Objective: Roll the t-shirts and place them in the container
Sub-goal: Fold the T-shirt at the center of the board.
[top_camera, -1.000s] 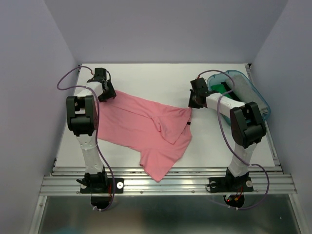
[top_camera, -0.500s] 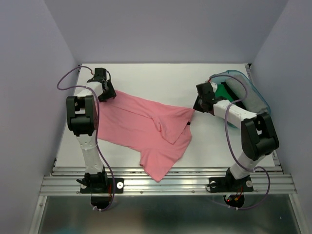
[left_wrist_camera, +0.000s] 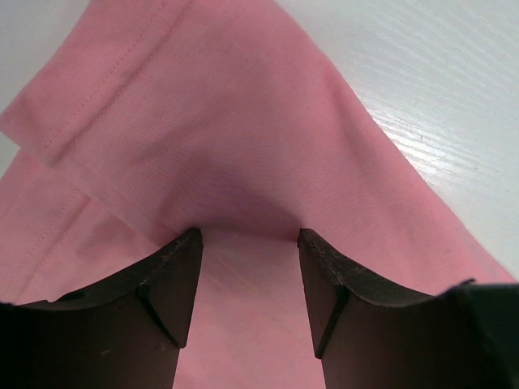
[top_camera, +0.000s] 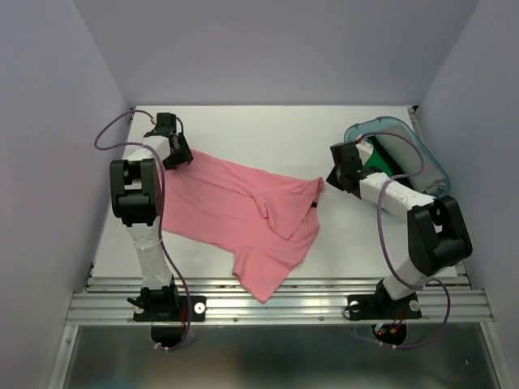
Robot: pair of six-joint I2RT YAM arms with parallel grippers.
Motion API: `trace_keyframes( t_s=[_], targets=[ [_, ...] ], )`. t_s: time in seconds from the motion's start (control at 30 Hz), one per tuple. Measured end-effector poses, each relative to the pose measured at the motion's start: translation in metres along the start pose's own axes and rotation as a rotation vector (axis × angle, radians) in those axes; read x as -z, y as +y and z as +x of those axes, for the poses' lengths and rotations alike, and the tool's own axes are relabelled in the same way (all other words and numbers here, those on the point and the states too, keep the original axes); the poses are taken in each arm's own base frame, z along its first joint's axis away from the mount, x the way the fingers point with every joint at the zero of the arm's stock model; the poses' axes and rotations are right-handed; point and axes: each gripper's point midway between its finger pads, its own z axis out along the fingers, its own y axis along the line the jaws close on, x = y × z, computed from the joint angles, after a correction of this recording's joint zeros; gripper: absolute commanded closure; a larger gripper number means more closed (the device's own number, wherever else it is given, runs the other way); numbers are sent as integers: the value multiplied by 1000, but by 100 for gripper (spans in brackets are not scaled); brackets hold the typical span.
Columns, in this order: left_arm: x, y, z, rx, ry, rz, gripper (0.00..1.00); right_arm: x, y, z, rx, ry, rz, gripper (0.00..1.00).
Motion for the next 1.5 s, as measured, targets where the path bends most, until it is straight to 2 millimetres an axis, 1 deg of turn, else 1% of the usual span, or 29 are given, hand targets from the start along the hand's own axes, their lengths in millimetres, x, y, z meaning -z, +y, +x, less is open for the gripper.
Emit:
trace_keyframes(
  t_s=[0.13, 0.17, 0.23, 0.27, 0.37, 0.43, 0.53, 0.63, 0.77, 0.93, 1.0, 1.03, 1.07, 1.1, 1.17, 1.33, 1.5],
  targets=[
    [0, 0, 0, 1, 1, 3, 38, -8, -4, -2, -4, -21, 35, 99],
    [0, 0, 0, 1, 0, 4, 38, -10, -4, -1, -2, -18, 38, 96],
    [0, 0, 0, 1, 1, 4, 38, -17, -1, 4, 15, 4, 35, 84],
    [0, 0, 0, 1, 1, 4, 38, -19, 1, 6, 21, 16, 28, 75],
    [0, 0, 0, 1, 0, 4, 38, -22, 12, 17, 49, 63, -34, 64],
    [0, 0, 0, 1, 0, 4, 38, -21, 16, 22, 62, 83, -76, 64],
    [0, 0, 0, 1, 0, 4, 38, -18, 16, 34, 89, 116, -116, 64],
    [0, 0, 0, 1, 0, 4, 38, -16, 13, 44, 116, 147, -136, 64],
    [0, 0, 0, 1, 1, 3, 39, -16, 16, 45, 144, 150, -157, 64],
    [0, 0, 0, 1, 1, 4, 39, -28, 17, 46, 184, 152, -151, 65],
    [0, 0, 0, 1, 1, 4, 39, -34, 14, 48, 200, 150, -137, 69],
    [0, 0, 0, 1, 1, 4, 39, -35, 13, 49, 203, 149, -131, 74],
    [0, 0, 0, 0, 1, 4, 39, -38, 11, 49, 210, 145, -121, 84],
    [0, 0, 0, 0, 1, 4, 39, -40, 10, 49, 212, 143, -115, 90],
    [0, 0, 0, -1, 1, 3, 39, -43, 10, 47, 216, 130, -106, 99],
    [0, 1, 0, -1, 1, 2, 39, -45, 7, 40, 212, 99, -81, 99],
    [-1, 3, -2, 4, -1, 1, 39, -40, 2, 35, 202, 81, -55, 99]
  ],
)
